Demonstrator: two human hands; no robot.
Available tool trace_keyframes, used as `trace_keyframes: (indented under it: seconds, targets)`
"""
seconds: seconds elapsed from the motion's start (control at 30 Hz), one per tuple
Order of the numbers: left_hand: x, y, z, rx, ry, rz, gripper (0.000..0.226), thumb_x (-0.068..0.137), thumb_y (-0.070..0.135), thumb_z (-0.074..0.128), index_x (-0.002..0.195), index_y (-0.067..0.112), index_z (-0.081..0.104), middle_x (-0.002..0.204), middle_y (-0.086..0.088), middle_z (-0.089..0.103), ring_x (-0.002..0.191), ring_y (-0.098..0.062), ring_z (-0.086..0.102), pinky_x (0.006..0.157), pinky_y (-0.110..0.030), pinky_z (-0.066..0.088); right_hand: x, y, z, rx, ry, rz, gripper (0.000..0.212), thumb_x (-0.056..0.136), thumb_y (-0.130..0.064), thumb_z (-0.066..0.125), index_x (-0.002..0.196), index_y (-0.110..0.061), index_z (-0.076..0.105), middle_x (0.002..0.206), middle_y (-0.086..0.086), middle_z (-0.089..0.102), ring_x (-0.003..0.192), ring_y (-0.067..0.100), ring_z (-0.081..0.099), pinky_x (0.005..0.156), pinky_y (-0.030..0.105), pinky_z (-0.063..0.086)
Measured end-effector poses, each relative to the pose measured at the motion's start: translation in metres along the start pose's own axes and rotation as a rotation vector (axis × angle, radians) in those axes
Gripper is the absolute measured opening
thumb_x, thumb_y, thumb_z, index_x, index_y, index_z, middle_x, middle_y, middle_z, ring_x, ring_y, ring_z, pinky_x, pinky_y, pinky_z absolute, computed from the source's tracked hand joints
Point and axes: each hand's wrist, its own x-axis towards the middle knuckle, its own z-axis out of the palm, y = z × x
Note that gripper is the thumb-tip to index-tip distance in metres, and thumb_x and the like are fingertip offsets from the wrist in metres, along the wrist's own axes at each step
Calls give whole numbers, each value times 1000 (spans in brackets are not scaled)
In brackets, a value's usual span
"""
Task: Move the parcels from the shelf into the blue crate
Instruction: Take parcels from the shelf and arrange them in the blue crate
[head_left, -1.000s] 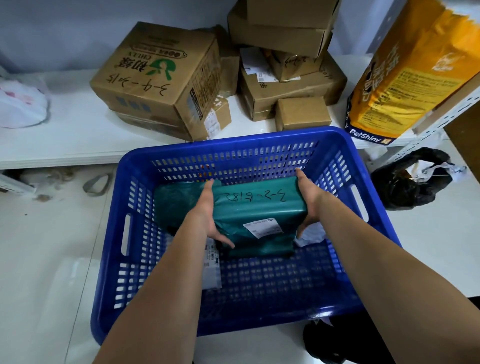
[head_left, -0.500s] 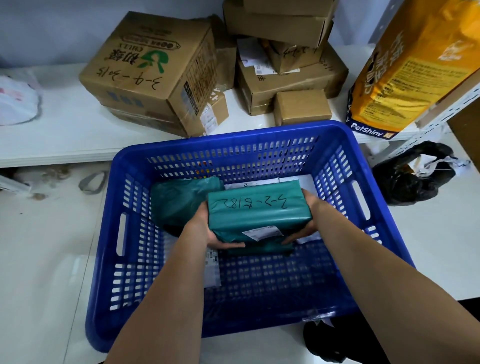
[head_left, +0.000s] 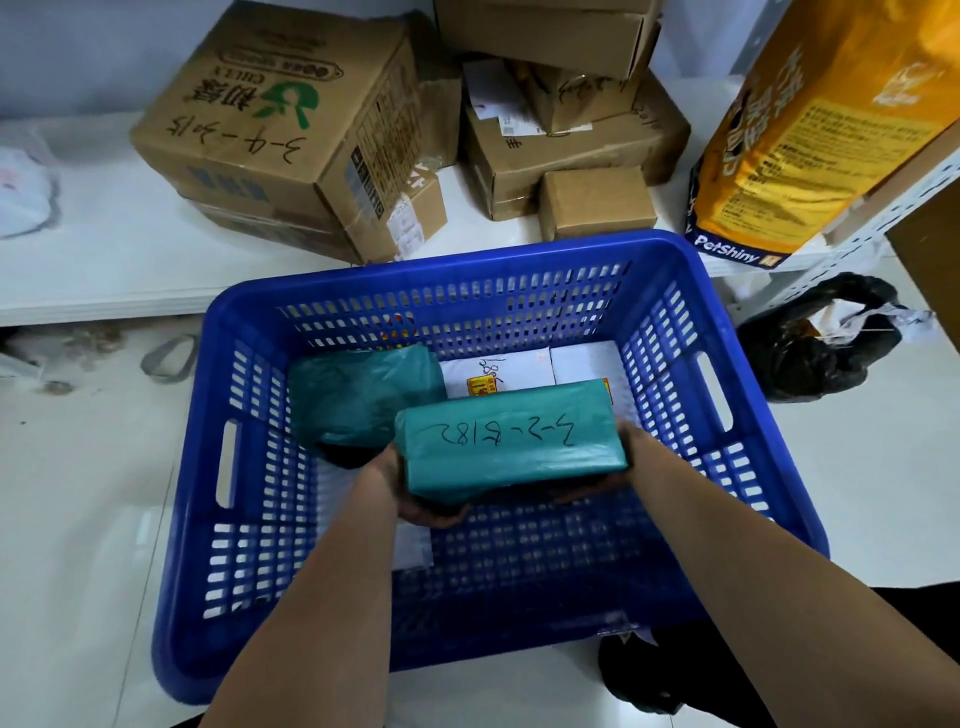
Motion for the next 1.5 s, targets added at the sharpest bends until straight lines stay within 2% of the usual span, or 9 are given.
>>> trace_keyframes:
  seconds: [0.17, 0.3, 0.53, 0.67, 0.8, 1.07, 1.23, 1.33, 1.5]
  targets:
    - [-26, -7, 0, 108, -18, 105, 50, 71, 44, 75, 109, 12, 73, 90, -10, 74, 74, -26, 72, 71, -39, 59, -19, 1, -10, -15, 45, -169, 31, 94, -33, 49, 77, -10, 61, 66, 10, 64, 53, 23, 63, 67, 33, 49]
    - [-65, -13, 14, 267, -183, 240, 31, 85, 40, 64, 84, 12, 77, 80, -8, 75, 65, -21, 71, 61, -28, 59, -51, -10, -25, -115, -26, -225, 32, 89, -37, 54, 91, -10, 70, 80, 9, 70, 65, 24, 65, 68, 29, 52]
    - [-94, 12, 22, 531, -227, 443, 73, 77, 29, 79, 142, 17, 46, 136, -8, 60, 125, -27, 55, 110, -48, 39, -100, -26, -31, -150, -171, -307, 30, 81, -25, 66, 107, -11, 71, 102, 9, 75, 85, 21, 73, 82, 35, 59]
    - [-94, 17, 28, 608, -180, 717, 98, 56, 14, 94, 133, 37, 37, 136, 3, 57, 125, -17, 53, 109, -42, 40, -94, -30, -28, -223, -175, -551, 70, 60, -15, 89, 125, -10, 61, 123, 5, 68, 112, 20, 66, 98, 37, 50]
    - [-69, 10, 16, 616, -18, 792, 117, 44, 19, 99, 141, 36, 35, 139, 5, 54, 124, -21, 54, 103, -51, 46, -74, -22, -25, -371, -72, -631, 68, 63, -3, 88, 125, -14, 63, 122, -2, 69, 115, 16, 63, 101, 37, 48]
    - [-30, -32, -10, 496, 232, 726, 46, 92, -10, 55, 134, 8, 45, 127, -10, 54, 112, -32, 56, 94, -40, 50, -12, 24, -18, -522, 100, -550, 66, 74, 6, 78, 133, -4, 53, 132, 9, 59, 124, 17, 52, 114, 32, 33]
    - [-72, -18, 7, 278, 946, 1368, 34, 99, 13, 36, 124, 8, 59, 126, -15, 56, 96, -27, 55, 76, -29, 40, -10, 26, -24, -541, 124, -522, 60, 76, 2, 79, 131, -8, 56, 128, 4, 61, 121, 17, 53, 111, 32, 37]
    - [-94, -14, 54, 755, 892, 1672, 43, 98, 30, 29, 134, 17, 50, 139, -5, 49, 128, -18, 45, 108, -36, 36, 1, 16, -24, -663, 154, -472, 58, 80, -2, 76, 133, -8, 55, 133, 7, 59, 125, 19, 51, 113, 32, 34]
    - [-44, -23, 81, 1323, 860, 1411, 46, 103, 40, 27, 144, 27, 42, 144, -3, 45, 137, -23, 35, 112, -52, 30, -31, -3, -23, -106, 780, -524, 32, 93, -9, 51, 122, 1, 59, 122, 22, 62, 114, 37, 59, 91, 37, 48]
